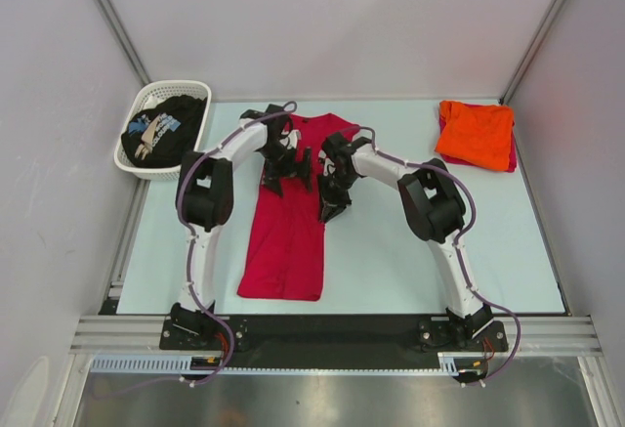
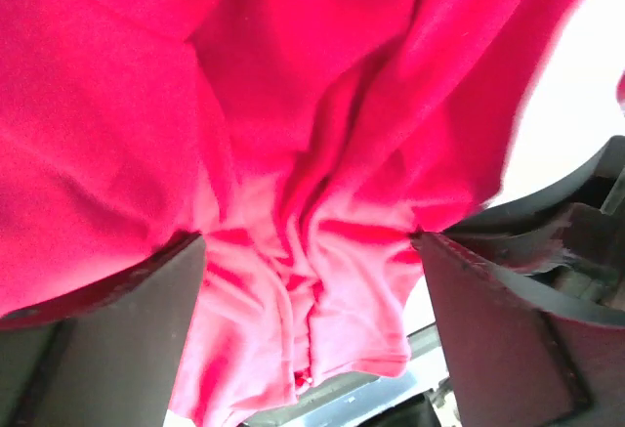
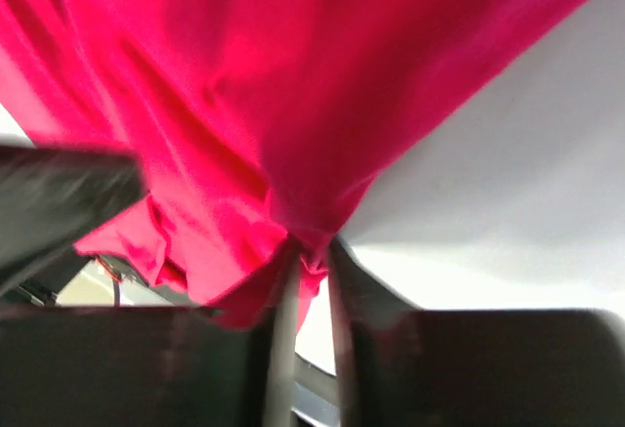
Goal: Fold and stack the t-shirts
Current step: Grab the bottom of the folded rectangular tshirt with both arms
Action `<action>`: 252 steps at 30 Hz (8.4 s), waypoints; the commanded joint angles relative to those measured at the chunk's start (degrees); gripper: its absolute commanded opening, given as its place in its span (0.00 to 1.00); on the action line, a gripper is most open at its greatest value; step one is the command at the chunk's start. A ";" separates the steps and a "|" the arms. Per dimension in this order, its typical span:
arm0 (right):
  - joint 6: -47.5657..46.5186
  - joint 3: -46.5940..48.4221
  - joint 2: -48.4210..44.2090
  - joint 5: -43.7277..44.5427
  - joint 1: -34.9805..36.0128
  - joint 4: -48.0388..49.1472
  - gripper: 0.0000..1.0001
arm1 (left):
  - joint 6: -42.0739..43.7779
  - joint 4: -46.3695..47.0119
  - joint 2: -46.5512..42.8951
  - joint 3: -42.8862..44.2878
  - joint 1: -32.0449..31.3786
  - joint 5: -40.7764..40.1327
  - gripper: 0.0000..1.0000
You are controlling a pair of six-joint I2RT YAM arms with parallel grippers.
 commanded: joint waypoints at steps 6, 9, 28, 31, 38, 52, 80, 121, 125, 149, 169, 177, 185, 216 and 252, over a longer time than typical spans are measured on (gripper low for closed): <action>-1.18 -7.32 -19.61 8.94 0.33 -0.91 0.74 | 1.82 6.58 -25.08 -8.14 1.21 4.20 1.00; -0.65 -15.29 -27.89 9.66 -0.55 -0.11 0.81 | 1.83 7.37 -34.66 -18.06 2.08 2.18 1.00; 8.65 -41.70 -35.64 -8.89 6.64 9.72 0.62 | -3.72 2.03 -63.24 -65.36 3.67 -1.94 0.97; 10.24 -42.32 -33.97 -10.65 7.70 12.10 0.62 | -6.08 1.84 -64.92 -69.04 3.67 -2.39 0.97; 13.32 -42.50 -30.10 -12.50 11.30 17.11 0.61 | -10.74 4.38 -65.98 -74.60 3.49 -2.75 0.99; 15.08 -33.53 -20.35 -14.69 18.17 17.46 0.51 | -13.56 8.08 -62.29 -74.42 0.33 -5.47 0.94; 7.70 -33.53 -18.15 -9.25 22.21 -1.25 0.00 | -16.46 4.57 -59.30 -74.43 -6.00 -8.63 0.00; -13.48 38.81 2.61 31.00 -10.92 -6.01 0.98 | -9.42 14.92 2.48 16.37 6.48 4.69 0.99; -13.57 34.33 1.46 29.69 -13.03 -3.72 0.98 | -14.60 22.73 5.47 15.05 6.92 14.90 0.99; -12.87 30.63 2.07 20.02 -17.43 -1.96 0.97 | -22.17 25.39 20.42 26.03 4.28 22.56 0.15; -12.60 28.26 1.72 17.47 -16.99 -1.52 0.95 | -19.62 27.06 14.53 21.55 7.89 17.91 0.99; -12.78 28.35 1.72 17.56 -16.90 -1.52 0.95 | -19.09 27.06 16.28 21.99 7.71 18.17 1.00; -13.13 28.43 1.54 18.00 -16.99 -1.61 0.95 | -21.64 29.35 19.98 24.63 6.31 22.83 0.47; -12.87 27.38 1.89 15.36 -16.90 -0.91 0.94 | -15.05 25.83 9.35 22.17 10.96 12.72 0.00; 3.74 37.67 19.38 8.34 -19.45 13.41 0.88 | -15.93 26.80 8.81 19.44 18.52 10.96 1.00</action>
